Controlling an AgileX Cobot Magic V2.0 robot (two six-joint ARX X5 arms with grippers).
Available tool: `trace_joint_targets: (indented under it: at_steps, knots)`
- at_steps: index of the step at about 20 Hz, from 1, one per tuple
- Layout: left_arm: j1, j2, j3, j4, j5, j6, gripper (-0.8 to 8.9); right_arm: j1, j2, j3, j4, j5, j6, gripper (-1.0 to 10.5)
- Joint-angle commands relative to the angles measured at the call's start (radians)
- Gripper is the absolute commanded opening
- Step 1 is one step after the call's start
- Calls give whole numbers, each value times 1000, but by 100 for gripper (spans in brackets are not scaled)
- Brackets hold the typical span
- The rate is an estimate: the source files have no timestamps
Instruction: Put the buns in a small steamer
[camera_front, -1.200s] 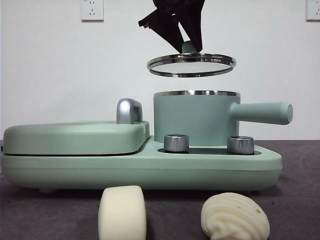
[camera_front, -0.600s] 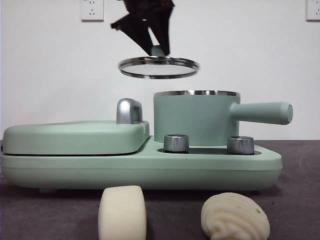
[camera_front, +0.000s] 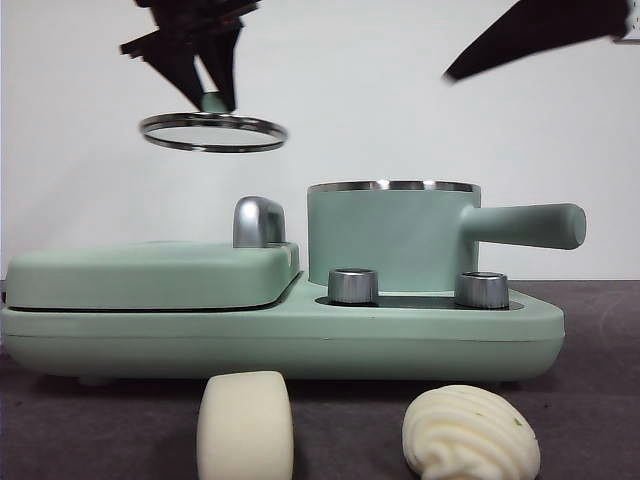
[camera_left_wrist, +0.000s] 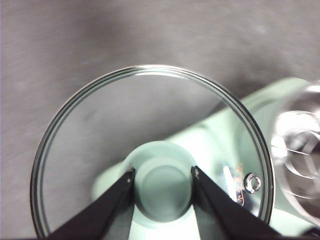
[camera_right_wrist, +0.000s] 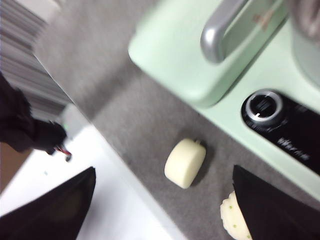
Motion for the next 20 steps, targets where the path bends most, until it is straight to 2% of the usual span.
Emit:
trace_joint_targets:
  at_steps: [1, 4, 6, 10, 17, 20]
  knots:
    - [30, -19, 45, 15, -1, -3, 113, 102, 91, 45, 8, 88, 59, 436]
    - [76, -19, 45, 16, -1, -3, 113, 201, 216, 90, 6, 192, 83, 436]
    - [103, -19, 45, 16, -1, -3, 113, 243, 298, 117, 2, 222, 96, 435]
    - [135, -19, 45, 16, -1, -3, 113, 286, 435, 134, -4, 225, 120, 435]
    - [146, -19, 45, 19, -1, -3, 113, 298, 605, 134, 14, 233, 109, 432]
    - [146, -19, 45, 19, -1, -3, 113, 299, 663, 134, 26, 232, 96, 380]
